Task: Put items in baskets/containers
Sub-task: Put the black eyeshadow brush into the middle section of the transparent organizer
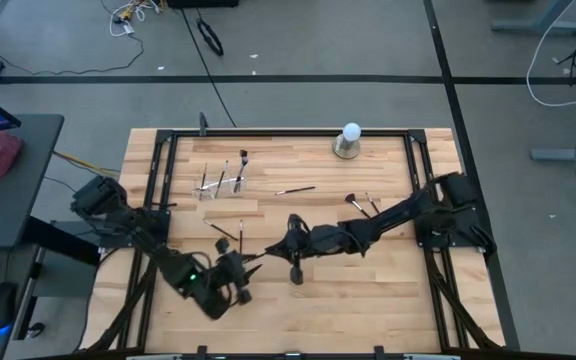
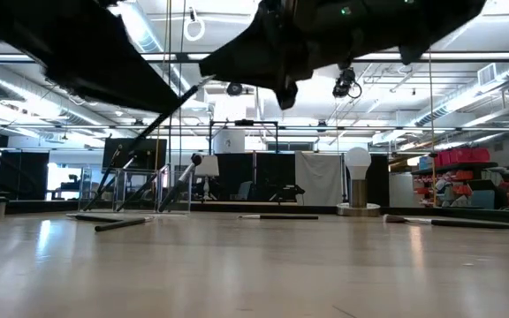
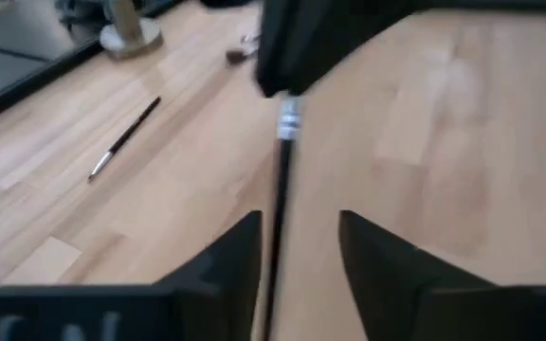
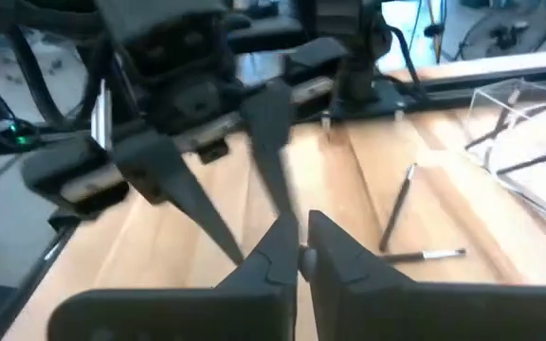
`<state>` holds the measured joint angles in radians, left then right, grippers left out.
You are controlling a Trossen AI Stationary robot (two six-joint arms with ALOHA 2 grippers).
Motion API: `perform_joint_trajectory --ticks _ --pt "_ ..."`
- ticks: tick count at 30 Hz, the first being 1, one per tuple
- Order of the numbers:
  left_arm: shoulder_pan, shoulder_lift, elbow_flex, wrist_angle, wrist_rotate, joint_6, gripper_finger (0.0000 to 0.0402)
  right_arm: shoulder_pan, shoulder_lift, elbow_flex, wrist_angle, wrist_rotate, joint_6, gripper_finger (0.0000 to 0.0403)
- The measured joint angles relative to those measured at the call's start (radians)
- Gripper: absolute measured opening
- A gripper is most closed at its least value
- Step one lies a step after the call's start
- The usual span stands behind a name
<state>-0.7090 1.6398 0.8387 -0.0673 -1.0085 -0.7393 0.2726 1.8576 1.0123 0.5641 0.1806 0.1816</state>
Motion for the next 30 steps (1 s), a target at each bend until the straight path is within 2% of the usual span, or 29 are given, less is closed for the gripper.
perform_joint_trajectory --ticks 4,8,12,22,26,30 --pt "0.081 0.000 -0.001 0.001 0.068 0.070 0.0188 0.001 -0.029 0.001 -0.063 0.005 -0.031 0.0007" --pt "0.134 0.000 -0.001 0.016 0.138 0.135 0.0190 0.001 -0.030 0.001 -0.078 0.008 -0.033 0.0006" --pt "0.148 0.000 -0.001 0.042 0.157 0.170 0.0153 0.000 -0.029 0.001 -0.104 0.022 -0.033 0.0006" --pt "0.152 0.000 -0.001 0.124 0.193 0.237 0.0021 0.000 -0.029 0.001 -0.120 0.020 -0.033 0.0019" --pt "0.153 -0.001 -0.001 0.115 0.168 0.231 0.0020 0.000 -0.051 0.001 -0.182 0.040 -0.060 0.0042" --pt "0.163 -0.061 -0.029 0.038 0.136 0.219 0.0020 0.014 -0.124 0.001 -0.329 0.194 -0.046 0.0068"
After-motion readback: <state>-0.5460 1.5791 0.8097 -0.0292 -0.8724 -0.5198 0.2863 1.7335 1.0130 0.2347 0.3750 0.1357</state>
